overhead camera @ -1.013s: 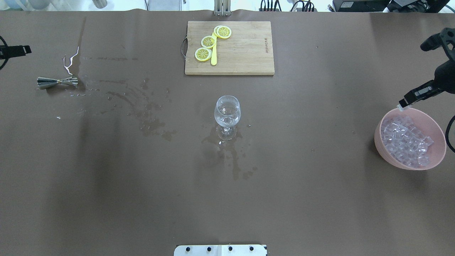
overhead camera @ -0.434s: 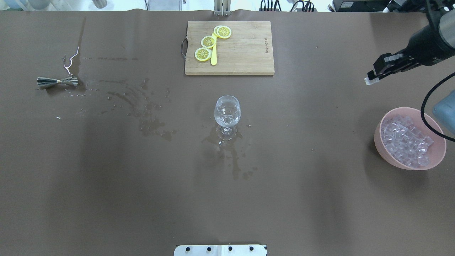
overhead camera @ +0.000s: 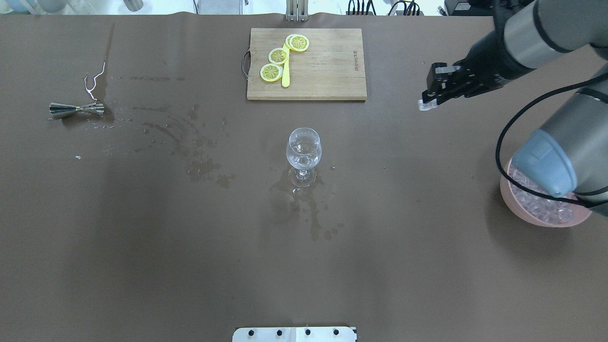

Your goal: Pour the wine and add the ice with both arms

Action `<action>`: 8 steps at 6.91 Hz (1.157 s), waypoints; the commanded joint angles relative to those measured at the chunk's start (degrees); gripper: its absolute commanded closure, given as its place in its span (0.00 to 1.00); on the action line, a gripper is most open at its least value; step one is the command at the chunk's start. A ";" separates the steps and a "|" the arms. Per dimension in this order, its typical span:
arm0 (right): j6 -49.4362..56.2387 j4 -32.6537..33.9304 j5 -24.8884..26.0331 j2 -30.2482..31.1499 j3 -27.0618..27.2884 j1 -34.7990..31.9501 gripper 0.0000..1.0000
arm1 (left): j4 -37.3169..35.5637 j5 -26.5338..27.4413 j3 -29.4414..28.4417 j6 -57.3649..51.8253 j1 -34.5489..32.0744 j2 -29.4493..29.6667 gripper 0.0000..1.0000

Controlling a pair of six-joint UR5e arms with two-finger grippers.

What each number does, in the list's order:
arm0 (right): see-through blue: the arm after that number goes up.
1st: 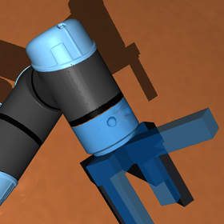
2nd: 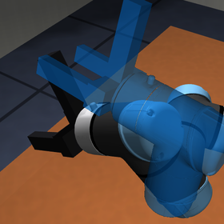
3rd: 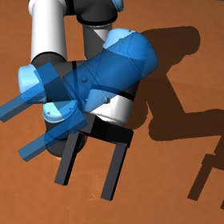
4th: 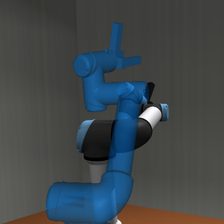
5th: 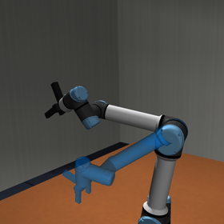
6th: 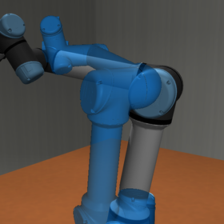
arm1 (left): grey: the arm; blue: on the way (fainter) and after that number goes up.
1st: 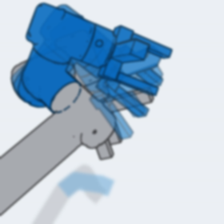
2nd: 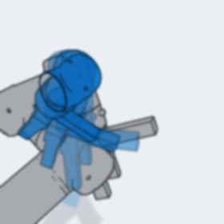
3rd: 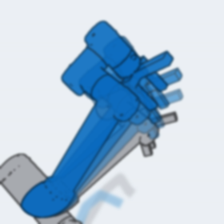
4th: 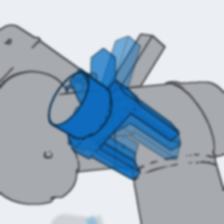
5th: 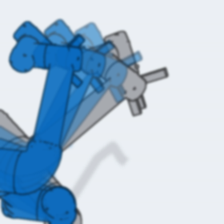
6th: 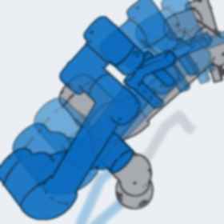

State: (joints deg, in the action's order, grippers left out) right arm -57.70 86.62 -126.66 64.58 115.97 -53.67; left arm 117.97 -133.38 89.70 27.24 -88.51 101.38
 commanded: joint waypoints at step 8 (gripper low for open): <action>-19.12 -0.31 26.64 -13.42 -4.25 22.03 1.00 | -4.59 -0.74 0.21 -4.57 -0.87 -0.40 0.02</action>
State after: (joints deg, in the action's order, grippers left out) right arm -76.80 86.28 -100.42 52.74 113.05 -31.85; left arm 113.38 -134.14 89.94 22.68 -89.38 101.03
